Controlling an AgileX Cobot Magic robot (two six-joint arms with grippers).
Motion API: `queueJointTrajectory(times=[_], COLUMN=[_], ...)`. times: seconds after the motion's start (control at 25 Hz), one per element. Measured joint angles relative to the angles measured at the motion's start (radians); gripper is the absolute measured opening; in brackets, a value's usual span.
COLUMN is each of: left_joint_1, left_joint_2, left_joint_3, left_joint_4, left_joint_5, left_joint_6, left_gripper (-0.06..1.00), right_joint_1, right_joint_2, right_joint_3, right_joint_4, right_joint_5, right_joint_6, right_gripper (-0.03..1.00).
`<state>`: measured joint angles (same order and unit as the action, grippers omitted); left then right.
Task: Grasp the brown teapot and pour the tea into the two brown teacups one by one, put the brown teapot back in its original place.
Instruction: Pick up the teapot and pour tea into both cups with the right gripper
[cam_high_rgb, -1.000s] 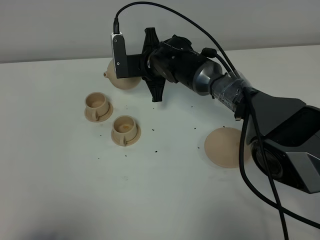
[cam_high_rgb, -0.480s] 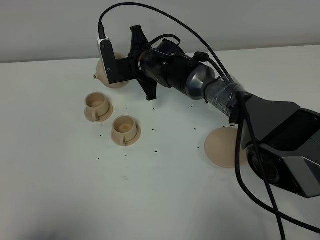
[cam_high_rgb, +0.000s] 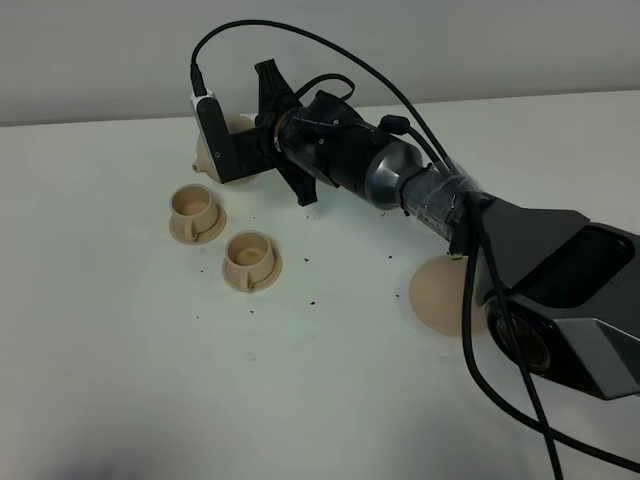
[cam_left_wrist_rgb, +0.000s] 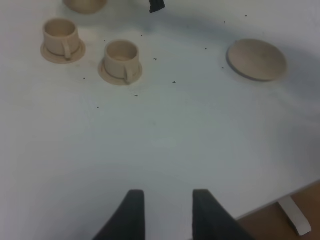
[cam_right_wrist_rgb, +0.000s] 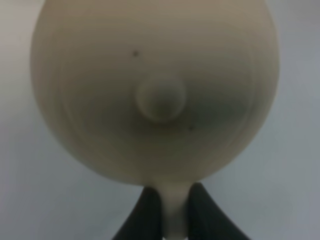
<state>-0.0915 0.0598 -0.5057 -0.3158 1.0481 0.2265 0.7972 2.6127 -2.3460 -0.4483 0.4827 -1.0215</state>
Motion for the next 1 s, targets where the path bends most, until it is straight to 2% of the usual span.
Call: queueJointTrajectory(times=[0.36, 1.0], left_joint_1=[0.0, 0.0], left_joint_2=[0.0, 0.0], left_joint_3=[0.0, 0.0], left_joint_4=[0.0, 0.0], left_joint_5=[0.0, 0.0], left_joint_6=[0.0, 0.0], left_gripper=[0.26, 0.26], right_joint_1=[0.013, 0.036], right_joint_2=[0.0, 0.0], right_joint_3=[0.0, 0.0], right_joint_4=[-0.076, -0.185], right_joint_5=[-0.034, -0.031], right_joint_6=[0.0, -0.003], right_gripper=[0.11, 0.11])
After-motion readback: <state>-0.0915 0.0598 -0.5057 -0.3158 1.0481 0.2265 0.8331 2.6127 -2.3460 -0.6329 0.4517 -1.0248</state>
